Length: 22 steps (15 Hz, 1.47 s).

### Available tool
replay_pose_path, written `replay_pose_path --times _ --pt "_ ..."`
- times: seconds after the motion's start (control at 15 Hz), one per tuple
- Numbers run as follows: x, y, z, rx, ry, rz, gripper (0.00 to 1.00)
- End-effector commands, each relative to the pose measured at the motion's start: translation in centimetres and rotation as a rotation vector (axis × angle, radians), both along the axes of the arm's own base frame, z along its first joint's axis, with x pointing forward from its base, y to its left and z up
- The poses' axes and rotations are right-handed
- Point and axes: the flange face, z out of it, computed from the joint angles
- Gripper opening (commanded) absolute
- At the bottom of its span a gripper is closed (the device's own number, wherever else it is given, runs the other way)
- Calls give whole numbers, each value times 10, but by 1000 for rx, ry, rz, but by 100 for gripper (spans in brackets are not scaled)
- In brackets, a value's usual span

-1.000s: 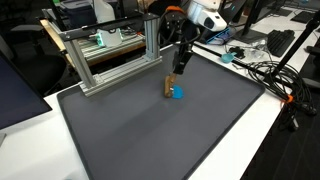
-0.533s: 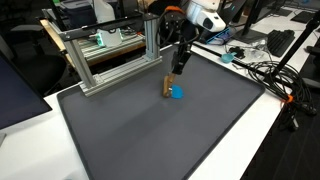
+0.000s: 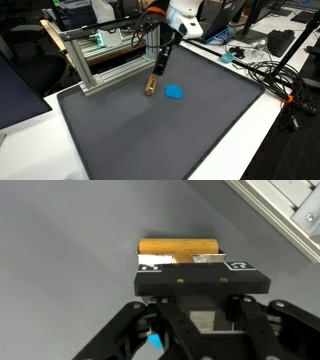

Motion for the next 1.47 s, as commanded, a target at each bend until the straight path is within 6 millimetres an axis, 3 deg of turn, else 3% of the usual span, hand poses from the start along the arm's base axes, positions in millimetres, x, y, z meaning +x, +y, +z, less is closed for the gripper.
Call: replay_pose_path --times 0.0,0.27,0.53,1.0,1.4 --pt "-35 -22 13 77 -16 -136 22" --pt "-62 -38 44 173 -75 -312 22" --pt "-84 -36 82 176 -151 -431 22" --pt "-118 -3 141 45 -263 -560 22" --pt "-150 29 156 -44 -307 -603 22"
